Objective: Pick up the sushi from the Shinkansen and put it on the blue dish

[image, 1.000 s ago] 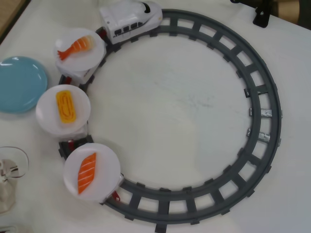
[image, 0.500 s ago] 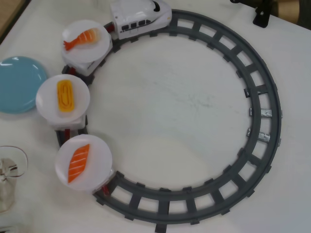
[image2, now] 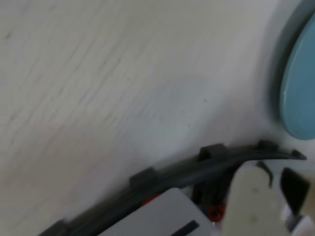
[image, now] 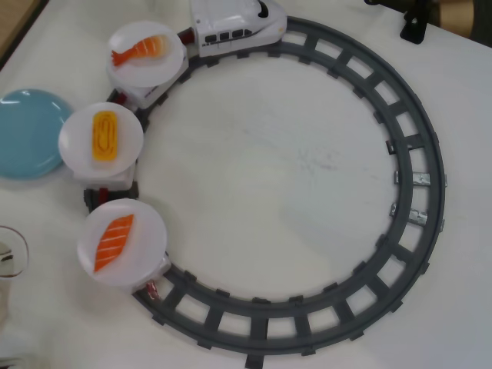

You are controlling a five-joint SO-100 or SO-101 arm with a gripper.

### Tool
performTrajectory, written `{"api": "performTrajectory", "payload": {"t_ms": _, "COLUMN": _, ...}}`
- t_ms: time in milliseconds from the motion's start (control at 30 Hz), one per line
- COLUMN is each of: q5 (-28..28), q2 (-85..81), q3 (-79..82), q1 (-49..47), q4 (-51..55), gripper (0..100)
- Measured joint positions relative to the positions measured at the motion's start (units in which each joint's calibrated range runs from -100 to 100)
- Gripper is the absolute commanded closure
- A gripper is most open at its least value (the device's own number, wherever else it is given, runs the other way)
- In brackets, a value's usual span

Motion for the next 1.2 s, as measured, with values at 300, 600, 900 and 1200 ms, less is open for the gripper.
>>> {"api": "performTrajectory", "payload": {"t_ms": 300, "q5": 0.00, "q2": 23.37, "q3": -19.30, "q1": 0.25, "q4": 1.18, "gripper": 81}}
{"api": "performTrajectory", "payload": {"t_ms": 600, "q5": 0.26, "q2": 50.11, "q3": -47.58, "q1": 0.16, "q4": 11.51, "gripper": 65}}
{"api": "performTrajectory", "payload": {"t_ms": 900, "q5": 5.43, "q2": 62.59, "q3": -65.05, "q1": 1.88, "q4": 23.45, "gripper": 61}}
{"api": "performTrajectory", "payload": {"t_ms": 1200, "q5": 16.30, "q2": 69.93, "q3": -66.97, "q1": 14.63, "q4": 24.71, "gripper": 62}}
